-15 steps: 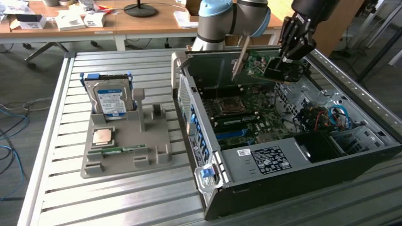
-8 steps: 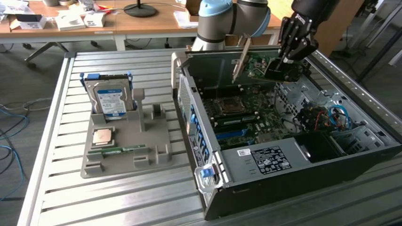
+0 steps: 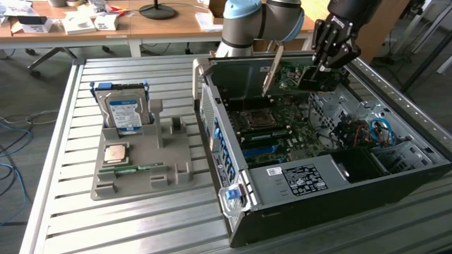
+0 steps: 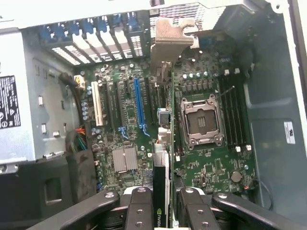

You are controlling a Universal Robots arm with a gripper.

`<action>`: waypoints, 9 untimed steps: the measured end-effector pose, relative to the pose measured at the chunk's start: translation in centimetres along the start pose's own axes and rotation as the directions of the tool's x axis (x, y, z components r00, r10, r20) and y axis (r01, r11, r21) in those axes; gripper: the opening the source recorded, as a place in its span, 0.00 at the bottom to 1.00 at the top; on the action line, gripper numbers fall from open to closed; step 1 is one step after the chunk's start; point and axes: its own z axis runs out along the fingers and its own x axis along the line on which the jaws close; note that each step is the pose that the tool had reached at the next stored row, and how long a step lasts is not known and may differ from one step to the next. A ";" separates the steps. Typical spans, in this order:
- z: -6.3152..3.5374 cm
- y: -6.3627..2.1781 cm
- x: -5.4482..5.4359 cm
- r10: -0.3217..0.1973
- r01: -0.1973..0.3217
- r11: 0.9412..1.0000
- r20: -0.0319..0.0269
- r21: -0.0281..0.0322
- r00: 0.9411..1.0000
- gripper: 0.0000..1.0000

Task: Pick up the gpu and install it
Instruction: 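Insert the gpu into the slot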

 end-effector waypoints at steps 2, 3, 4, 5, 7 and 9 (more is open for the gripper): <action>0.01 0.00 0.0 -0.021 0.021 1.000 -0.002 0.001 1.000 0.26; 0.02 0.00 0.0 -0.032 0.032 0.999 -0.003 0.001 0.999 0.26; 0.03 -0.01 0.0 -0.043 0.043 0.999 -0.004 0.001 0.999 0.26; 0.04 -0.01 0.0 -0.054 0.054 0.999 -0.006 0.001 0.999 0.26; 0.07 -0.01 0.0 -0.077 0.077 0.997 -0.008 0.002 0.997 0.26; 0.09 -0.01 0.0 -0.099 0.099 0.995 -0.010 0.002 0.995 0.26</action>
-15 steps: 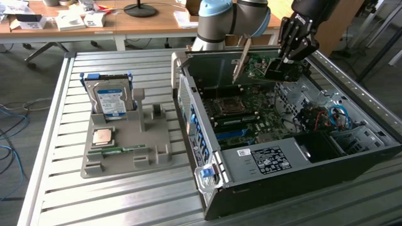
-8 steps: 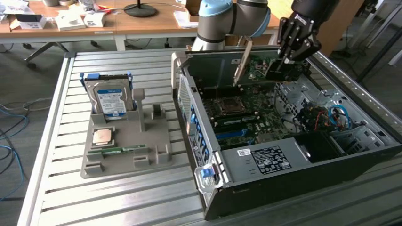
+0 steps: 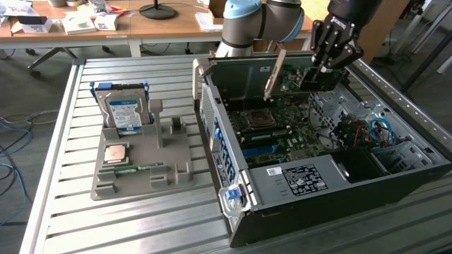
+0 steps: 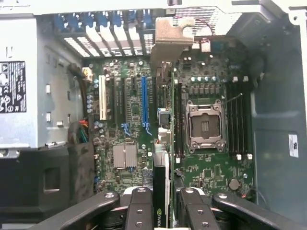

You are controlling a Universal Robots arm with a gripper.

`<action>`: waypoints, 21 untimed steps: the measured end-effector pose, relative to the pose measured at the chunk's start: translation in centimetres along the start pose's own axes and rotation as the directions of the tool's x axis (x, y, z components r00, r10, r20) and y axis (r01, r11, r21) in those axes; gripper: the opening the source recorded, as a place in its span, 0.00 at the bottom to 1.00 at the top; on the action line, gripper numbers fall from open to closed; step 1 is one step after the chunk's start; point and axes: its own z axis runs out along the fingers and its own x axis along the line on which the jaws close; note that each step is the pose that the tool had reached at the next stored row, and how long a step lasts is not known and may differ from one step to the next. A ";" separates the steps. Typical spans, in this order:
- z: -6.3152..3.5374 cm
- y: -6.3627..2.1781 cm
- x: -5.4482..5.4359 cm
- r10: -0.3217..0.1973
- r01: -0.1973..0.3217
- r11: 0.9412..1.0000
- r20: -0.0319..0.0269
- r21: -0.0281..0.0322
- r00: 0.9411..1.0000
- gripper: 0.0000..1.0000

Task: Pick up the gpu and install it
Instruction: 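Insert the gpu into the slot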

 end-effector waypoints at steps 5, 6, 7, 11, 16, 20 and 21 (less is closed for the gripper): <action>0.05 -0.01 0.0 -0.059 0.059 0.998 -0.006 0.001 0.998 0.26; 0.06 -0.01 0.0 -0.071 0.071 0.997 -0.007 0.002 0.997 0.26; 0.06 -0.01 0.0 -0.083 0.083 0.997 -0.008 0.002 0.997 0.26; 0.09 -0.01 0.0 -0.130 0.130 0.992 -0.013 0.003 0.991 0.26; 0.13 0.10 0.0 -0.168 0.168 0.986 -0.017 0.003 0.986 0.26; 0.21 0.47 0.0 -0.162 0.162 0.987 -0.017 0.003 0.987 0.26; 0.23 0.58 0.0 -0.159 0.159 0.987 -0.016 0.003 0.987 0.26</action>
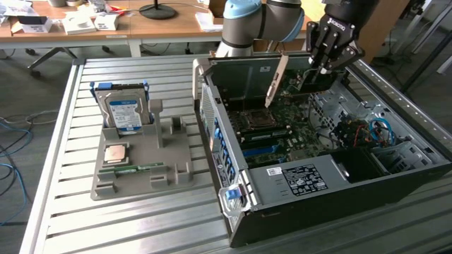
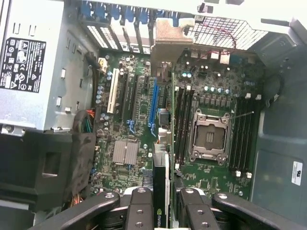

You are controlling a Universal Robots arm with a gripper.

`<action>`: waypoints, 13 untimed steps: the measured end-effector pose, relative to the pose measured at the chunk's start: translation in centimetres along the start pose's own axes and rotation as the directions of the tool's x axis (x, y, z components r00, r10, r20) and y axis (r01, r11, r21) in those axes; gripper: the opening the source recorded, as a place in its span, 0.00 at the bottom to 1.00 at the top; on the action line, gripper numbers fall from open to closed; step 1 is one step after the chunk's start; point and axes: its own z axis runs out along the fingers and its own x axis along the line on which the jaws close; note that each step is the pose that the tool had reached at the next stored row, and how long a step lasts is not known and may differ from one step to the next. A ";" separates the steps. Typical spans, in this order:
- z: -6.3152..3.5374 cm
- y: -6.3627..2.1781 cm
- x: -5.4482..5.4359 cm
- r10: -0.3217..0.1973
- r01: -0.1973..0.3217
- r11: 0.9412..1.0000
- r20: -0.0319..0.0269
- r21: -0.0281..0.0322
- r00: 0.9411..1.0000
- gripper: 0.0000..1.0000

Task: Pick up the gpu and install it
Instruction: 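Insert the gpu into the slot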

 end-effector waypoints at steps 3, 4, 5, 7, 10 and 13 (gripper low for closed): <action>0.02 0.21 -0.1 0.003 -0.003 1.000 0.000 0.000 1.000 0.26; 0.02 0.24 -0.1 0.003 -0.003 1.000 0.000 0.000 1.000 0.26; 0.03 0.29 -0.1 0.003 -0.003 1.000 0.000 0.002 1.000 0.26; 0.07 0.52 -0.1 0.004 -0.004 1.000 0.002 0.021 1.000 0.26; 0.12 0.83 -0.1 0.007 -0.007 0.999 0.001 0.038 1.000 0.26; 0.16 0.91 -0.1 0.021 -0.021 0.999 0.002 0.039 1.000 0.26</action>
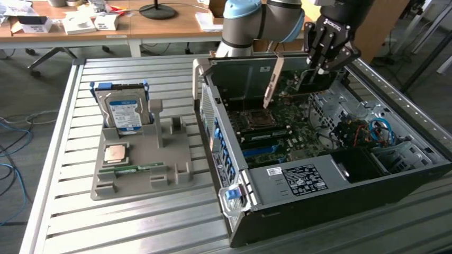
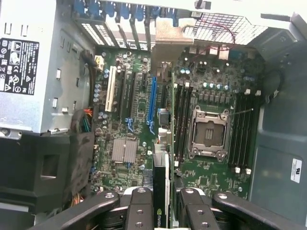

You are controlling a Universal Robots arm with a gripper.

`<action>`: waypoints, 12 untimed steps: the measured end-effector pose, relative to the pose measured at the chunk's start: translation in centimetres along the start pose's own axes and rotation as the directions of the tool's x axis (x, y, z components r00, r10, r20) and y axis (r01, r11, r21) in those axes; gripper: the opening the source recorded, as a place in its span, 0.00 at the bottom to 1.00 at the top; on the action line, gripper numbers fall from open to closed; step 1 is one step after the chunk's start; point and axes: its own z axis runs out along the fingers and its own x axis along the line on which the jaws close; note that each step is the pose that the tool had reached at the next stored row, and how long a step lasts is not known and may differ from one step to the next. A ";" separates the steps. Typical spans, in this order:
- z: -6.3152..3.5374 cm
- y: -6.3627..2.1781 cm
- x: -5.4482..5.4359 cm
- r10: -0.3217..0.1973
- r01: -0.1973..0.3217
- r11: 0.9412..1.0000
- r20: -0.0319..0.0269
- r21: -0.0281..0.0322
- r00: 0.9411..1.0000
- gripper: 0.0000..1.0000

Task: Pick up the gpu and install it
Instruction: 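Insert the gpu into the slot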

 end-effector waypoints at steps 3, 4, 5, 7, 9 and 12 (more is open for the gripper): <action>0.09 0.04 0.0 0.024 -0.024 1.000 0.002 0.000 1.000 0.26; 0.11 0.04 0.0 0.033 -0.033 0.999 0.002 -0.001 0.999 0.26; 0.14 0.05 0.0 0.041 -0.041 0.999 0.003 -0.001 0.999 0.26; 0.19 0.08 0.0 0.058 -0.058 0.998 0.004 -0.001 0.998 0.26; 0.23 0.09 0.0 0.075 -0.075 0.997 0.005 -0.001 0.997 0.26; 0.27 0.18 0.0 0.093 -0.093 0.996 0.006 -0.001 0.996 0.26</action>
